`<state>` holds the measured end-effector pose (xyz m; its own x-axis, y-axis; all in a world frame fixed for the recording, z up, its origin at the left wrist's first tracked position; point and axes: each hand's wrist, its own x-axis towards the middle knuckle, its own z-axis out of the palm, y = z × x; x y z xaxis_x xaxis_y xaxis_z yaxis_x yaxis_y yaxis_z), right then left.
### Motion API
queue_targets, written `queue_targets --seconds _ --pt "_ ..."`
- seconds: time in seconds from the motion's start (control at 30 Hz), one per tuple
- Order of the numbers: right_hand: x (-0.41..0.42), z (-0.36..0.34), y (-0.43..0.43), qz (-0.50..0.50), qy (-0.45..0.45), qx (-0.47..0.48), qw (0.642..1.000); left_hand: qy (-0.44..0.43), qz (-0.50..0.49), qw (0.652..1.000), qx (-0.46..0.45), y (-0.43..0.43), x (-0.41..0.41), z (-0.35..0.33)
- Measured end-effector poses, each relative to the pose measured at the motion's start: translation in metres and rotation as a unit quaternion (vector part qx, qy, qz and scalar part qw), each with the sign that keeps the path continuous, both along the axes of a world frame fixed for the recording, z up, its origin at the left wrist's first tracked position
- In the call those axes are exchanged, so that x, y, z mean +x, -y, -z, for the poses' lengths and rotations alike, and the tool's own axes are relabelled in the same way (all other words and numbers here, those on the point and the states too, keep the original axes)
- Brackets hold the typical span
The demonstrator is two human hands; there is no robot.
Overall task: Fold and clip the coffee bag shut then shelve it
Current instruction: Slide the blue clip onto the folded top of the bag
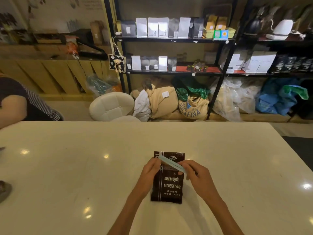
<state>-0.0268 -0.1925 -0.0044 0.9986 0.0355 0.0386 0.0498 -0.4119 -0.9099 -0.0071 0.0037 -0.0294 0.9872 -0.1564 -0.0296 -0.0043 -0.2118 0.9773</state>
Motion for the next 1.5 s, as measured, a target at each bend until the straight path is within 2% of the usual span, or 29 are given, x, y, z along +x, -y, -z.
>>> queue_targets --seconds 0.13,0.27,0.37,0.47,0.5,0.53,0.63,0.7,0.8,0.87,1.1,1.23,1.3,1.43,1.5 --pt "0.004 0.002 -0.005 -0.027 -0.024 -0.052 0.998 -0.058 -0.018 0.994 -0.087 0.000 0.003 0.000" --pt "0.002 0.000 0.001 -0.046 -0.043 -0.042 0.997 -0.051 -0.026 0.995 -0.087 -0.004 0.005 0.001" --pt "0.000 -0.005 0.005 0.041 -0.039 0.076 0.996 -0.053 -0.005 0.996 -0.077 -0.007 0.005 0.002" --pt "0.001 -0.017 -0.009 0.136 -0.043 0.313 0.939 -0.027 0.029 0.999 -0.024 -0.003 0.007 0.002" --pt "0.002 -0.021 -0.018 0.139 -0.047 0.354 0.923 -0.018 0.039 0.999 -0.002 0.000 0.008 0.002" --pt "0.004 -0.024 -0.027 0.136 -0.038 0.356 0.924 -0.009 0.042 0.999 0.011 0.004 0.008 0.003" --pt "0.012 -0.034 -0.033 0.122 0.074 0.228 0.963 -0.012 0.029 0.999 0.013 0.008 0.007 -0.002" --pt "0.021 -0.034 -0.016 0.095 0.195 0.078 0.973 -0.025 0.017 1.000 -0.007 0.007 0.005 -0.007" --pt "0.030 -0.022 0.000 0.006 0.272 -0.177 0.946 -0.028 0.016 0.999 -0.028 0.003 0.003 -0.011" --pt "0.031 -0.007 -0.003 -0.034 0.286 -0.281 0.916 -0.027 0.017 0.999 -0.021 0.004 0.004 -0.013" --pt "0.023 0.001 -0.018 -0.001 0.345 -0.289 0.893 -0.047 -0.011 0.997 -0.055 0.009 0.000 -0.016" --pt "0.017 0.003 -0.023 0.008 0.340 -0.254 0.906 -0.023 -0.016 0.999 -0.038 0.009 -0.001 -0.015" --pt "0.015 0.002 -0.021 0.000 0.278 -0.256 0.926 -0.043 -0.024 0.997 -0.054 0.008 0.000 -0.016" --pt "0.016 -0.011 -0.014 -0.030 0.070 -0.188 0.979 -0.028 -0.011 0.999 -0.031 0.006 0.001 -0.017" --pt "0.019 -0.021 -0.018 -0.066 0.039 -0.146 0.986 -0.002 -0.002 1.000 -0.006 0.009 0.003 -0.016"
